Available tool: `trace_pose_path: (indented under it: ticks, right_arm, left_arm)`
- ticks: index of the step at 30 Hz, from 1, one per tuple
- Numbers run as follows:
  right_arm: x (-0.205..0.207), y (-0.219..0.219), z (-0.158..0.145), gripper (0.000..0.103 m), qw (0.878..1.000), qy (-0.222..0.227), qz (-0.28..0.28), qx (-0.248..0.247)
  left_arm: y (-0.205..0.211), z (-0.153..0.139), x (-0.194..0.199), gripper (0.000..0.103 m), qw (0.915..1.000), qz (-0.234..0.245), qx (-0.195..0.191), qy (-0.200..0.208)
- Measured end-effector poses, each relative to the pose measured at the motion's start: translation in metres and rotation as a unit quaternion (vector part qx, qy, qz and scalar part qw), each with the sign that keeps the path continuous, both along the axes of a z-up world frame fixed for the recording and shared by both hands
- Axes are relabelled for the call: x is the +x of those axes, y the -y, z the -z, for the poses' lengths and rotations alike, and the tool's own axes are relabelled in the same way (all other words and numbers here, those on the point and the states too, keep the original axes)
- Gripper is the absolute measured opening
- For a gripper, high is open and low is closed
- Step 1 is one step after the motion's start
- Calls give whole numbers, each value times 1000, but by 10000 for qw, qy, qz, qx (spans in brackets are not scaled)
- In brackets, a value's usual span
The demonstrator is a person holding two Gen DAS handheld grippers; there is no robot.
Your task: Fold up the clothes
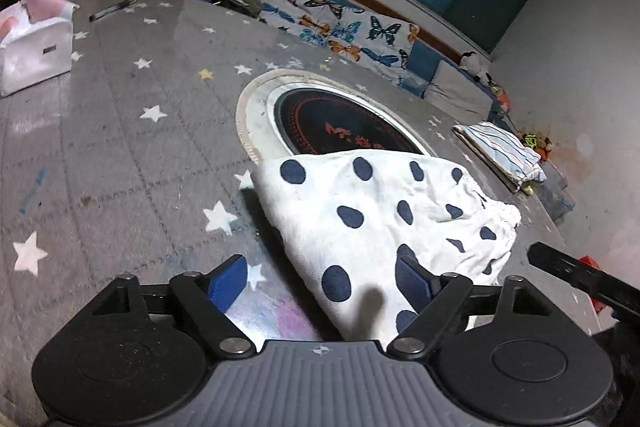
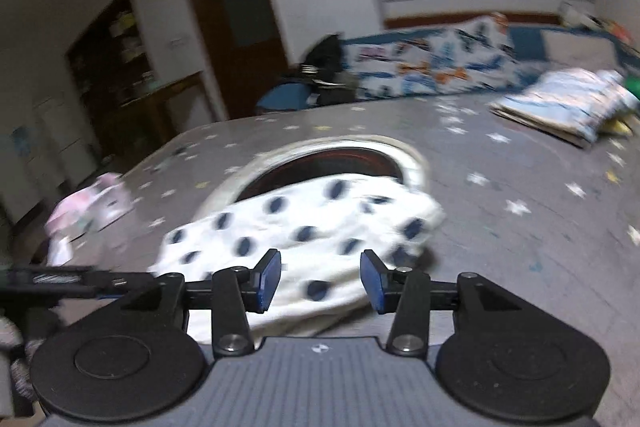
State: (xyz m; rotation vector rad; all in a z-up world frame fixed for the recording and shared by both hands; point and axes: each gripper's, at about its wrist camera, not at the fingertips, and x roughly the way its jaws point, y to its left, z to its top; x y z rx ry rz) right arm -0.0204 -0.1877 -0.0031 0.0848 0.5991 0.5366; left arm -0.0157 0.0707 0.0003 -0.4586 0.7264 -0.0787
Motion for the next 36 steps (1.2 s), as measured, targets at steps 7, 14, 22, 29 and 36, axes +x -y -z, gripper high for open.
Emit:
trace_pose_path:
  ticks: [7,14,22,29,36]
  right_arm:
    - [-27,-67,-9,46,9849,391,-1515,-742]
    - [-44,-130,10,46,9540,511,-2474,-1615]
    - [-48,-161,39,42,9301,687,-2651,-2447]
    - [-47,-153,34,14,9380,578,-2567,-2257]
    - [-38,-135,13,6,9532,426,-2471,-1691]
  left_arm:
    - [-9,-3,2,82,9997,-237,-55,19]
    - [-20,-8,4,82,9986,-381,-360,14]
    - [-25,-2,6,83,9948,-436,-900,-188]
    - [-26,3,9,84,9889,-504,-1354,-351]
    - [-27,8,11,86,9744,-703,-2066,-534]
